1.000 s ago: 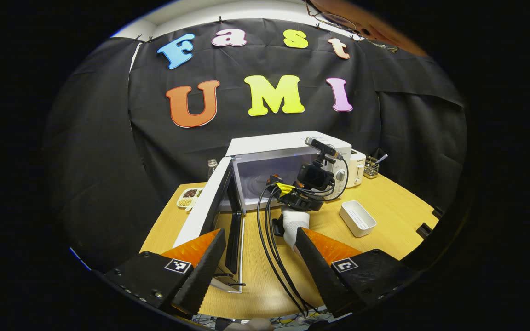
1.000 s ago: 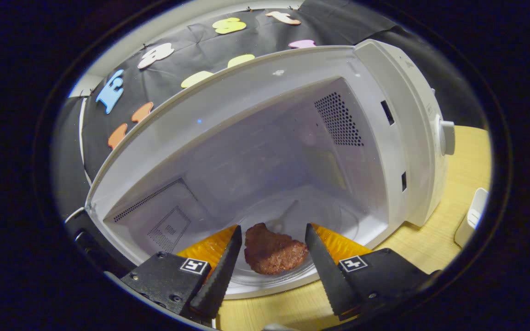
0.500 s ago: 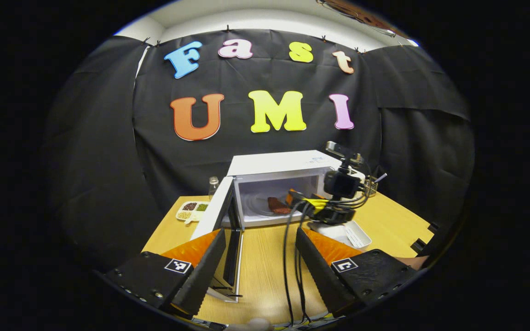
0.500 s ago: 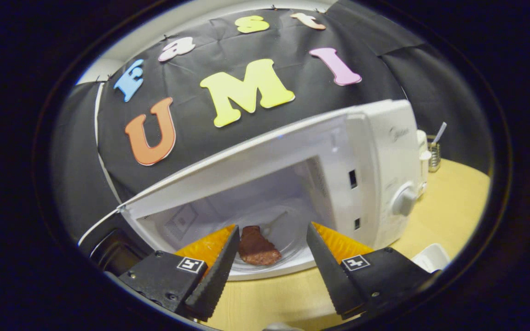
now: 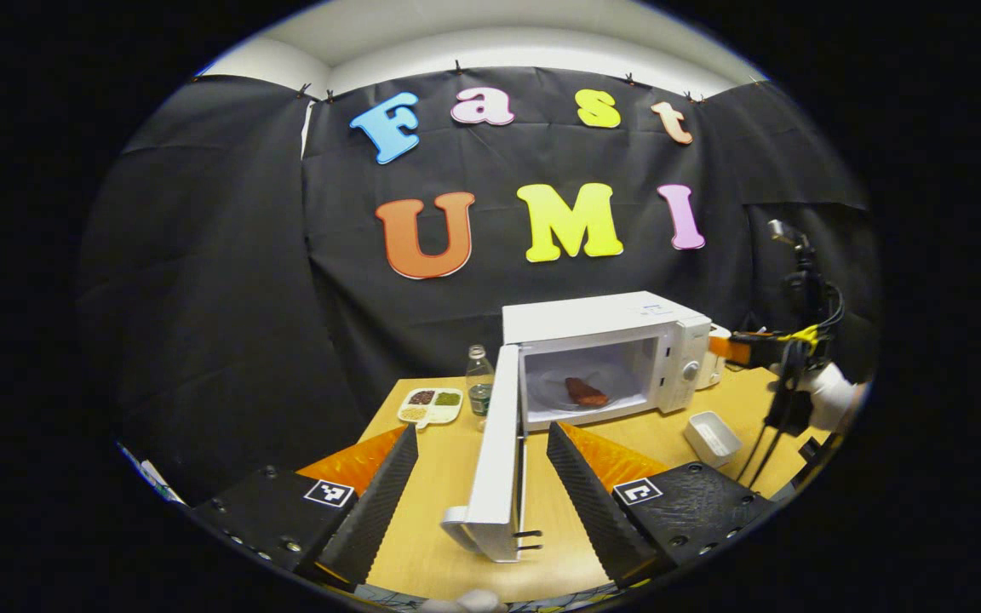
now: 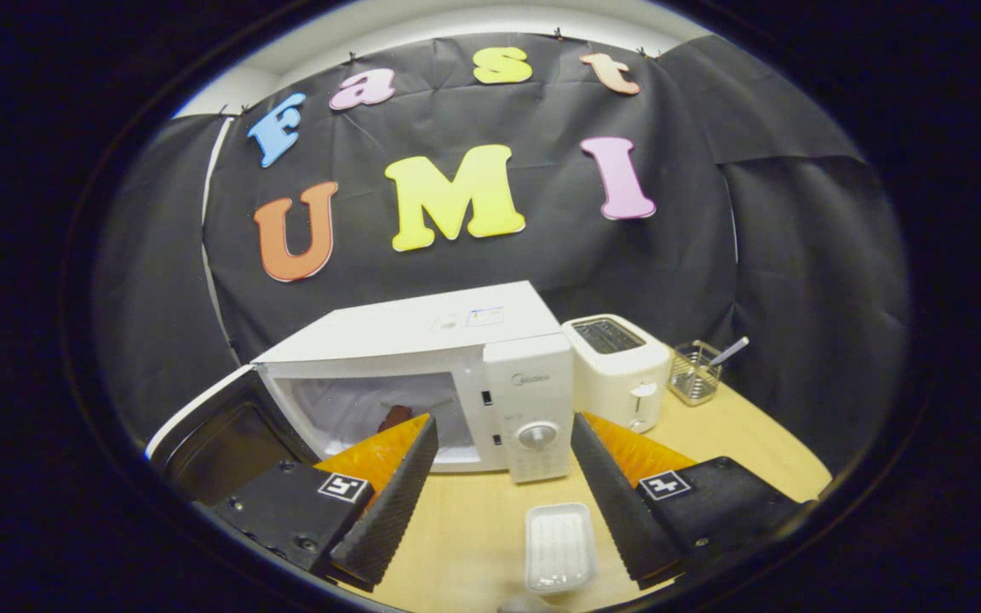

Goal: Open the microwave oven with the left hand, put the food in, and close the microwave oven.

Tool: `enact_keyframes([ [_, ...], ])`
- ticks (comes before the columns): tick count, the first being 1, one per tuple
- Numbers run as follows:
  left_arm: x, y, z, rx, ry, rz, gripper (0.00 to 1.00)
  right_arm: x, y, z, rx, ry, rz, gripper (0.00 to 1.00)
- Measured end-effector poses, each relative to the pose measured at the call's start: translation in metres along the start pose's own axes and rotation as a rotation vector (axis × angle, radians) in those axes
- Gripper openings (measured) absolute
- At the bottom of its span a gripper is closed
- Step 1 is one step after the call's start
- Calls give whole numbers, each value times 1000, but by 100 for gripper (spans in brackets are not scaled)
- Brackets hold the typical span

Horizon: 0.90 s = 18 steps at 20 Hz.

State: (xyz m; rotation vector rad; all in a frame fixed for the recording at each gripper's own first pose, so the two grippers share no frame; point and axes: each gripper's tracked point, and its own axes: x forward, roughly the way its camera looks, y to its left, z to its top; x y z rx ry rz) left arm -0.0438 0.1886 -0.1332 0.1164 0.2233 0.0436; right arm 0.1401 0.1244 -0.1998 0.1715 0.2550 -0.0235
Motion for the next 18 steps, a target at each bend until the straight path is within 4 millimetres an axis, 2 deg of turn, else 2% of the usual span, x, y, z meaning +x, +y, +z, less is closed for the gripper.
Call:
enact_keyframes([
  [1, 2, 12, -5, -2, 3, 21, 95, -11, -11, 4, -6, 6, -10, 100],
  [2, 4, 22, -10, -5, 10, 39, 95, -22, -19, 7, -3, 16, -18, 90],
  [3, 7, 33, -16, -9, 13, 59, 95, -32, -25, 8, -4, 28, -18, 100],
  [4, 9, 44, -22, -11, 16, 79, 95, -43, -31, 7, -10, 51, -24, 100],
  [5, 12, 53, -27, -16, 14, 91, 95, -55, -36, 11, -11, 56, -30, 90],
  [6, 16, 60, -34, -20, 17, 106, 95, -66, -42, 16, -14, 50, -39, 100],
  [8, 25, 66, -46, -18, 26, 115, 95, -84, -51, 23, -20, 49, -59, 100],
  [9, 30, 66, -52, -14, 27, 105, 94, -91, -53, 24, -19, 53, -63, 90],
  [10, 33, 67, -58, -8, 27, 104, 93, -96, -53, 25, -16, 62, -64, 90],
  [11, 37, 66, -63, -1, 30, 91, 82, -102, -54, 26, -21, 72, -67, 100],
  [12, 40, 66, -69, 3, 29, 85, 97, -107, -56, 28, -29, 74, -73, 100],
  [13, 42, 68, -72, -2, 31, 79, 63, -111, -56, 31, -37, 74, -76, 100],
  [14, 46, 71, -79, -10, 30, 77, 41, -115, -56, 33, -43, 75, -77, 100],
  [15, 48, 73, -83, -17, 24, 85, 27, -119, -55, 34, -51, 76, -75, 100],
  [16, 54, 79, -89, -22, 17, 111, 0, -121, -55, 34, -56, 83, -76, 100],
  [18, 60, 73, -104, -36, 26, 80, 0, -122, -52, 31, -61, 98, -69, 100],
])
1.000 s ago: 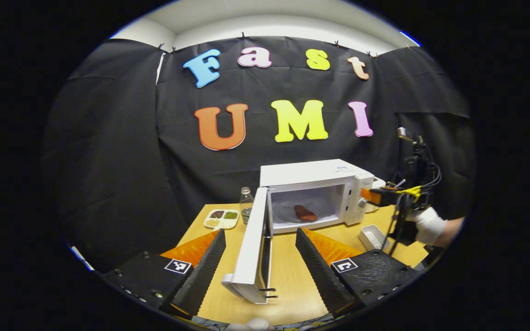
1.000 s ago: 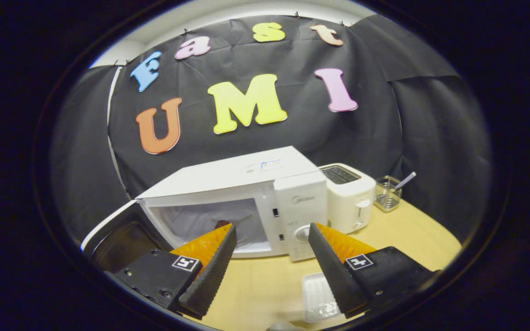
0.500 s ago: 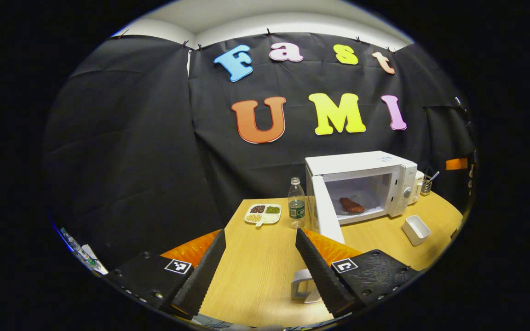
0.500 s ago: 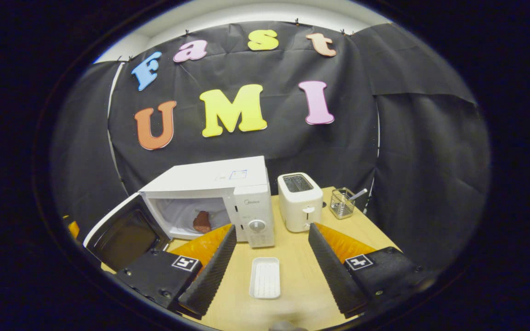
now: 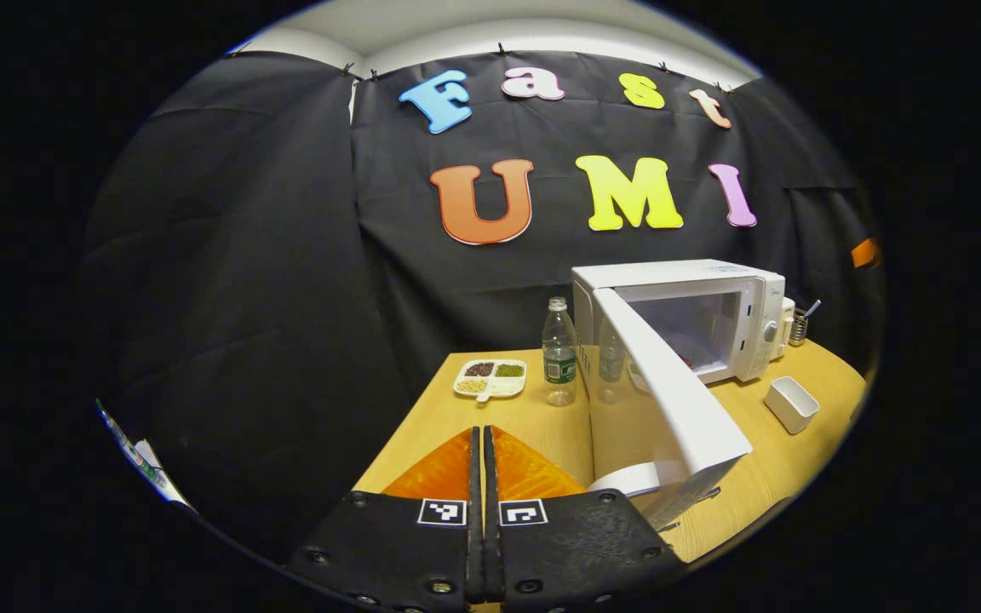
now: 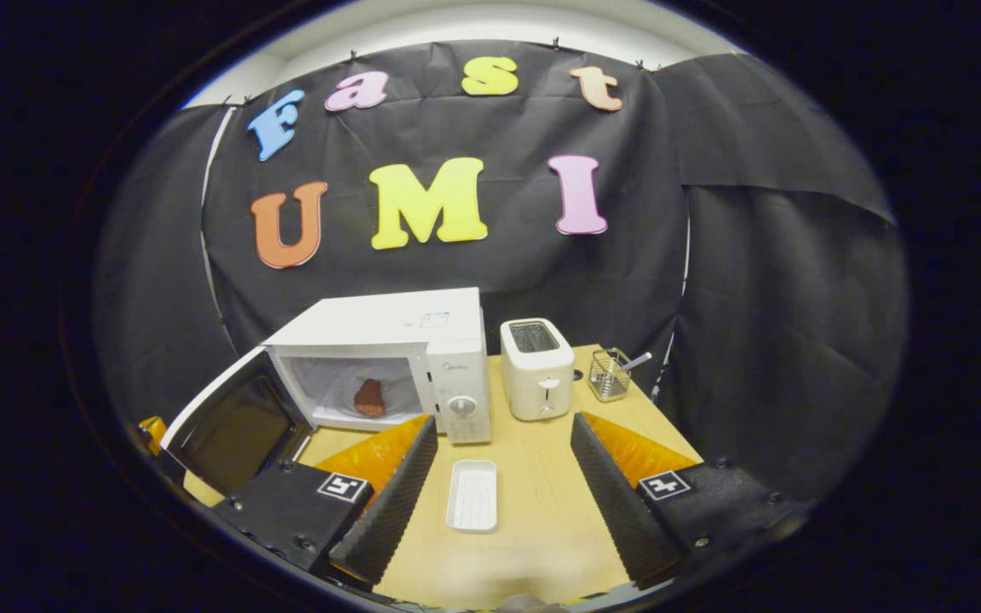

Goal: Open the microwave oven with the left hand, put the food in, and close the microwave oven.

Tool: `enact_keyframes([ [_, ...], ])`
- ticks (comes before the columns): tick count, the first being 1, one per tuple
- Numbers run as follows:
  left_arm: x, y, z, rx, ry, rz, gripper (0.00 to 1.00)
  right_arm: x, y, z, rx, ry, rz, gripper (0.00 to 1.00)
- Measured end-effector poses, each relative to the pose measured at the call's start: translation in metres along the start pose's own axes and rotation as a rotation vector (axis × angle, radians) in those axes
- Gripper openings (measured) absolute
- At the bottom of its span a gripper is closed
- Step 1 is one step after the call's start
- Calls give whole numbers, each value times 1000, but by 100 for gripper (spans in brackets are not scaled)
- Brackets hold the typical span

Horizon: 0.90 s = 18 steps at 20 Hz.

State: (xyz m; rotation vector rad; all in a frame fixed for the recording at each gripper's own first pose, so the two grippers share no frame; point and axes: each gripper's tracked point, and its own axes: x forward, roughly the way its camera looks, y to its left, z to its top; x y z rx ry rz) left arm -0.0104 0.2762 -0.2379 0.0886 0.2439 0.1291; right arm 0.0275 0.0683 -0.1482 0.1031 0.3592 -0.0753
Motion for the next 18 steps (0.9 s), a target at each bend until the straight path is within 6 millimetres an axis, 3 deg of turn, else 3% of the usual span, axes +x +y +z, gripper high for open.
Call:
enact_keyframes([
  [5, 11, -15, -26, -20, 40, -32, 1, -2, -1, -10, 7, 38, 1, 100],
  [6, 11, -22, -25, -20, 35, -46, 0, -2, -1, -12, 10, 46, 1, 91],
  [7, 11, -25, -24, -10, 30, -38, 0, -2, -2, -15, 10, 54, 1, 100],
  [9, 10, -32, -28, -22, 44, -46, 0, -4, -3, -18, 5, 65, 2, 100],
  [13, 7, -73, -26, -40, 52, -100, 0, -6, -9, -19, 17, 75, 7, 100],
  [18, -6, -142, -14, -42, 38, -214, 0, -7, -24, -18, 22, 78, 3, 100],
])
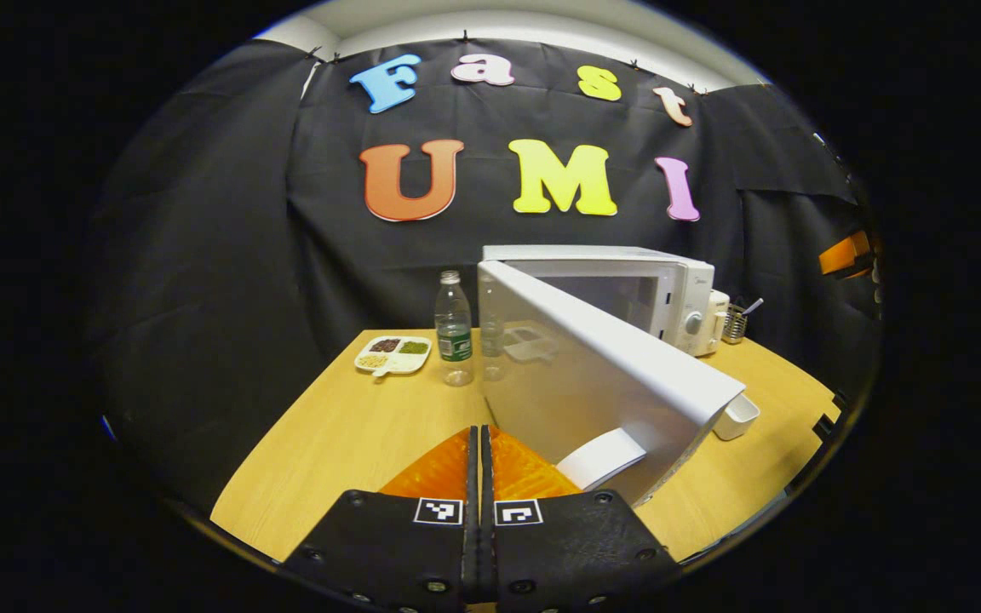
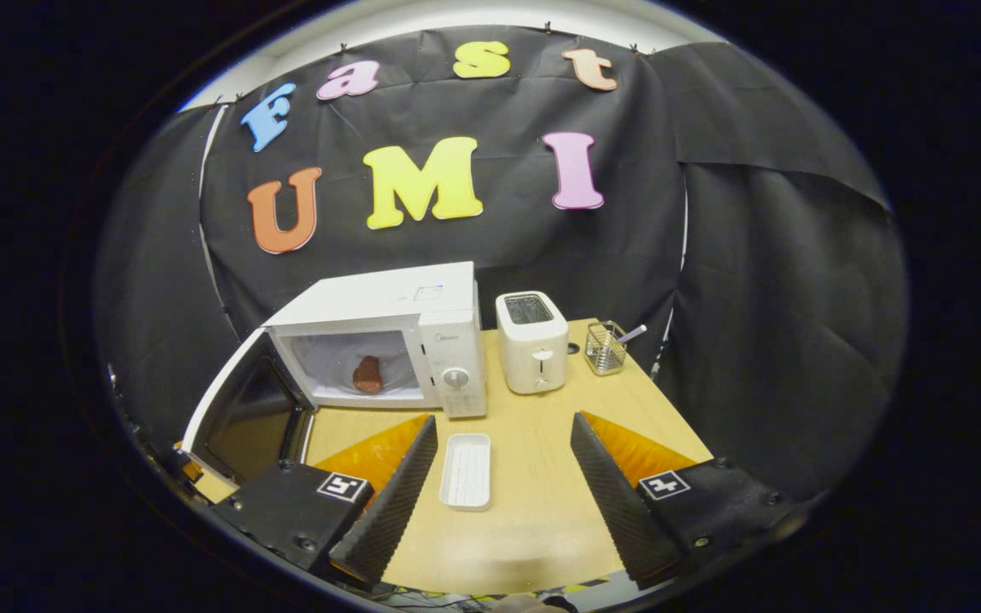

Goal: Open the microwave oven with the left hand, put the food in, and close the microwave oven.

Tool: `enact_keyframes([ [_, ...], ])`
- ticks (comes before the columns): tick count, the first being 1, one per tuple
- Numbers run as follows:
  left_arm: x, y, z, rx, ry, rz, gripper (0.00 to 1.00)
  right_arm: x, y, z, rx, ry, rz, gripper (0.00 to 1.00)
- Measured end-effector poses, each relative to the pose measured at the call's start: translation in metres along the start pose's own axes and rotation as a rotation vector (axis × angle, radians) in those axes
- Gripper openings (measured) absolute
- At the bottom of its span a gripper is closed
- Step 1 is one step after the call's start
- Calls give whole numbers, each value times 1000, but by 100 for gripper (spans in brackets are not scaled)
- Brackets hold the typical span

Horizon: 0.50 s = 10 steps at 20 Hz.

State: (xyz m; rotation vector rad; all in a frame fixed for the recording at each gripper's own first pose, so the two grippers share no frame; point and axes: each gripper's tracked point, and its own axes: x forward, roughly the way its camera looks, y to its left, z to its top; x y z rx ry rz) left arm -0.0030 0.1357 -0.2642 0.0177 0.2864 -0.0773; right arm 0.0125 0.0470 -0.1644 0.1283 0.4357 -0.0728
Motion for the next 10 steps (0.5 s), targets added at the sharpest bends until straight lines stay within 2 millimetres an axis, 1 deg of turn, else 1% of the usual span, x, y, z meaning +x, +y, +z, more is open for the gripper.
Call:
enact_keyframes([
  [2, 7, -27, 0, 14, 7, -47, 0, 0, -11, -2, 5, 10, -6, 100],
  [3, 10, -39, 2, 22, 7, -67, 0, -4, -17, -3, 12, 16, -9, 100],
  [4, 14, -51, 6, 26, 3, -91, 0, -4, -22, -4, 15, 19, -13, 91],
  [5, 16, -63, 10, 30, -2, -111, 0, -4, -28, -5, 18, 22, -18, 90],
  [6, 20, -73, 12, 37, -5, -127, 0, -4, -34, -7, 22, 25, -21, 100],
  [10, 39, -112, 19, 63, -2, -189, 0, -4, -59, -13, 44, 40, -42, 100],
])
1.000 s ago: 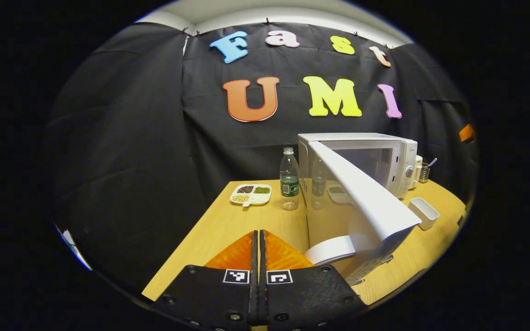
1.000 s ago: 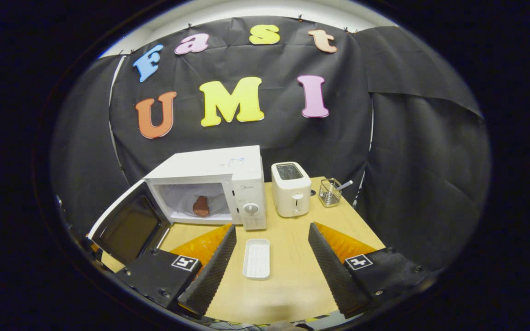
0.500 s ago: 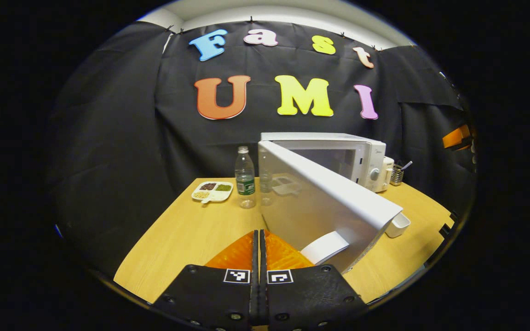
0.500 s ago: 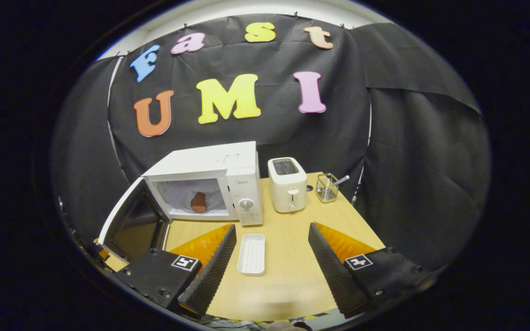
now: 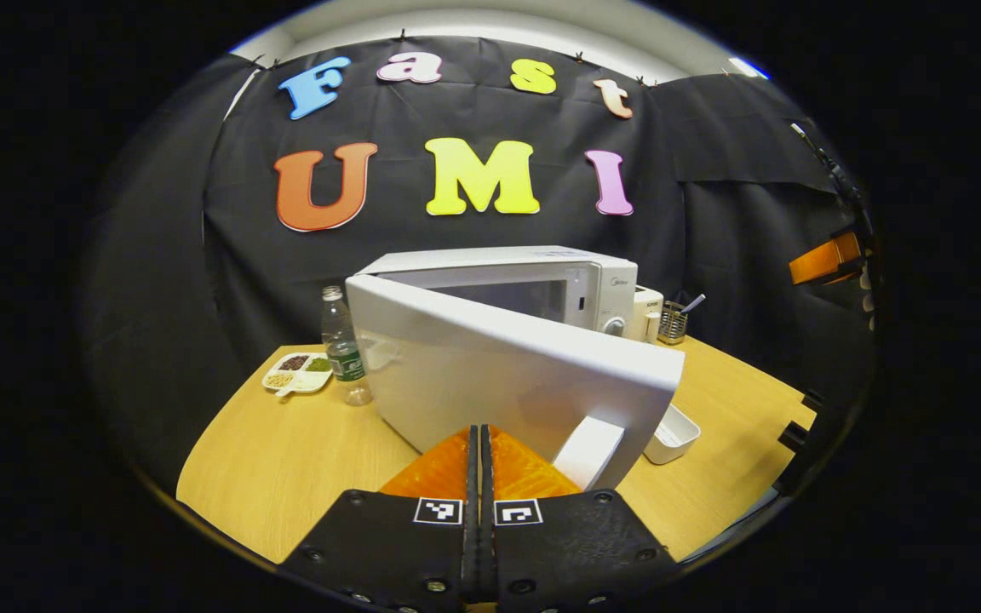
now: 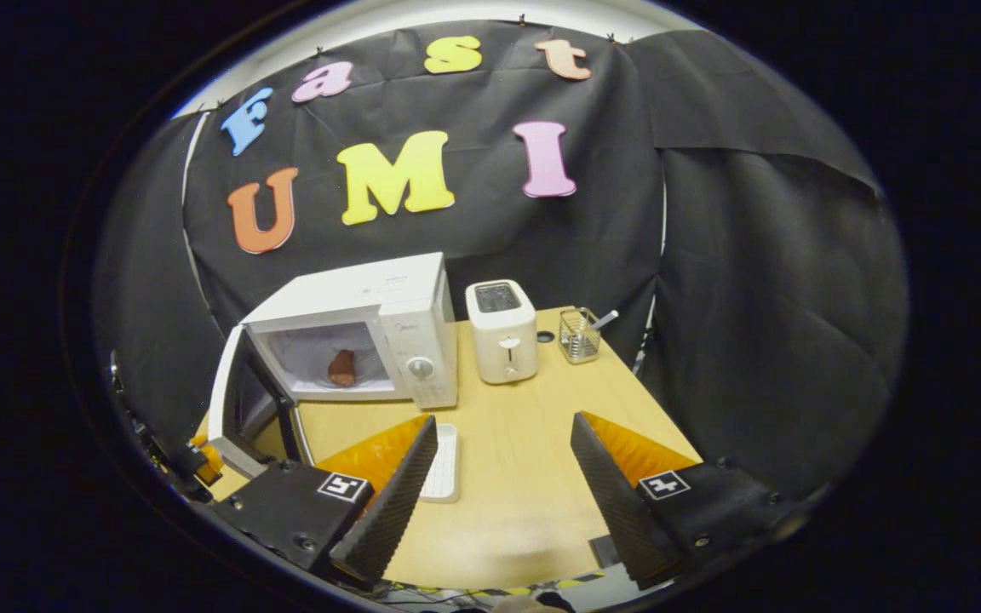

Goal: Open the microwave oven with the left hand, put the food in, and close the microwave oven.

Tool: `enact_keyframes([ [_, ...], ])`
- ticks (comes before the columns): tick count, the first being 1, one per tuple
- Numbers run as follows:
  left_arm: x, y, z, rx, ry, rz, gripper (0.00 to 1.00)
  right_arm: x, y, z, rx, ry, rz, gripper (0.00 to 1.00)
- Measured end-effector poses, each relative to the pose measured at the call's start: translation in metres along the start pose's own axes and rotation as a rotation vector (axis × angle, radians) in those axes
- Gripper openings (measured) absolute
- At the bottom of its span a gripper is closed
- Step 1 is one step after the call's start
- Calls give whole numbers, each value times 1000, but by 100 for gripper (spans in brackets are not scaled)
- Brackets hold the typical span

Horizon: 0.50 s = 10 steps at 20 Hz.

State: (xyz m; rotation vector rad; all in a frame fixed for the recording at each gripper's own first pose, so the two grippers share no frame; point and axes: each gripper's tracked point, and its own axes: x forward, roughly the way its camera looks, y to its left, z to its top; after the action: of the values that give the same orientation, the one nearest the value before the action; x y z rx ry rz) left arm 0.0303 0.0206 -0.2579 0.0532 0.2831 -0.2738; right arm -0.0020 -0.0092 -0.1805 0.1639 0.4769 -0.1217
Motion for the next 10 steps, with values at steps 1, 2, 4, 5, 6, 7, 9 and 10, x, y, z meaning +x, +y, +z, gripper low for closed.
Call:
enact_keyframes([
  [1, 6, -9, 3, 2, -3, -19, 0, 0, -6, 0, 9, 2, -5, 100],
  [2, 11, -18, 7, 6, -8, -36, 0, 1, -12, -1, 13, 7, -12, 100],
  [4, 21, -34, 11, 9, -9, -61, 0, 4, -24, -1, 16, 10, -26, 100],
  [5, 28, -42, 13, 9, -11, -76, 0, 6, -30, -2, 18, 13, -31, 100],
  [6, 34, -49, 14, 10, -11, -90, 0, 7, -35, -2, 22, 16, -36, 100],
  [7, 42, -57, 17, 14, -10, -100, 0, 9, -40, -2, 27, 19, -41, 100],
  [9, 57, -69, 23, 21, -18, -120, 0, 13, -49, -2, 35, 27, -51, 100],
  [10, 65, -74, 26, 24, -22, -129, 0, 15, -52, -1, 39, 29, -54, 100],
])
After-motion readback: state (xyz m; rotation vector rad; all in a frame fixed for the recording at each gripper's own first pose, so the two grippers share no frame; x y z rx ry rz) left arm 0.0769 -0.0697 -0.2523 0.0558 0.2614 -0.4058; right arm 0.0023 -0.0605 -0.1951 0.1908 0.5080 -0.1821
